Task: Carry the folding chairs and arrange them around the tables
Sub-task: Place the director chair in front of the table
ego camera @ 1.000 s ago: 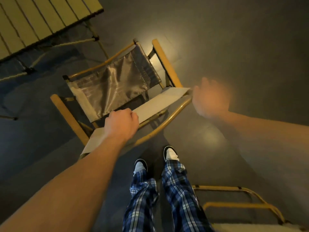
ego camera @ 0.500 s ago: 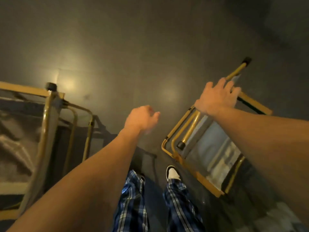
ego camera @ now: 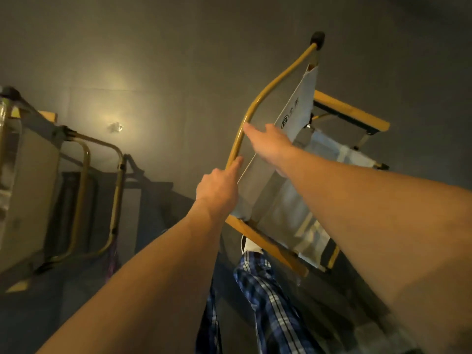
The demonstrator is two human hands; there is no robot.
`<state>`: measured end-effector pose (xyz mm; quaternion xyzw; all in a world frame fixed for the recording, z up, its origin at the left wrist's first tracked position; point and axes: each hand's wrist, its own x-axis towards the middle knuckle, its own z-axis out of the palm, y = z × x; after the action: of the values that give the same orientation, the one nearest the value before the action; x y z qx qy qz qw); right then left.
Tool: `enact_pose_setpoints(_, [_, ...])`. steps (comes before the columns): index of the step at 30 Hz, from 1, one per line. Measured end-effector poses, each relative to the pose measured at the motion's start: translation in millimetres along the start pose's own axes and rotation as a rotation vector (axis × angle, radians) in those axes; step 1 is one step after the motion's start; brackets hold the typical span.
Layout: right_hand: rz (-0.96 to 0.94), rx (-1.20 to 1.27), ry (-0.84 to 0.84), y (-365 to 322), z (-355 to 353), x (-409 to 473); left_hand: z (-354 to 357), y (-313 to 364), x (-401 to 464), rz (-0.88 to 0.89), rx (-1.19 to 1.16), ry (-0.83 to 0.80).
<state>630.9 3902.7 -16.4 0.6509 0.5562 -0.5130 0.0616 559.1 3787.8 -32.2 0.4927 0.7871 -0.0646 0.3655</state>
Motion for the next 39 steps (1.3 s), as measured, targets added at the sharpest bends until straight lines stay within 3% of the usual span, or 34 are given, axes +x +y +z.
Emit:
enact_pose_setpoints(6, [-0.045, -0.028, -0.227, -5, 93, -24, 54, -34, -69, -0.213, -0.182, -0.069])
enact_pose_setpoints(11, [-0.176, -0.267, -0.259, 4, 144, -55, 79, -55, -109, -0.343, -0.485, -0.094])
enact_pose_setpoints(16, [-0.31, -0.645, -0.442, 13, 165, -98, 124, -61, -138, -0.296, -0.638, -0.092])
enact_pose_setpoints(20, [-0.346, -0.907, -0.661, 42, 156, -127, 141, -43, -162, -0.126, -0.653, -0.339])
enact_pose_setpoints(22, [-0.355, -1.044, -0.763, 63, 142, -133, 145, -47, -167, -0.149, -0.791, -0.391])
enact_pose_setpoints(24, [-0.386, -1.16, -0.813, 88, 122, -137, 151, -53, -169, -0.297, -0.953, -0.259])
enact_pose_setpoints(26, [-0.367, -1.298, -0.825, 108, 102, -136, 149, -52, -173, -0.468, -0.913, 0.014])
enact_pose_setpoints(29, [-0.319, -1.481, -0.842, 135, 78, -118, 144, -36, -168, -0.53, -0.539, 0.434])
enact_pose_setpoints(32, [-0.151, -1.443, -0.689, 166, 43, -98, 136, -3, -149, -0.467, -0.208, 0.56])
enact_pose_setpoints(35, [-0.132, -1.385, -0.559, 187, -2, -90, 138, 5, -129, -0.54, -0.089, 0.211])
enact_pose_setpoints(37, [0.01, -1.424, -0.592, 200, -39, -80, 145, 6, -120, -0.658, -0.164, -0.077])
enact_pose_setpoints(39, [0.073, -1.436, -0.536, 220, -63, -68, 155, 4, -120, -0.8, -0.254, -0.231])
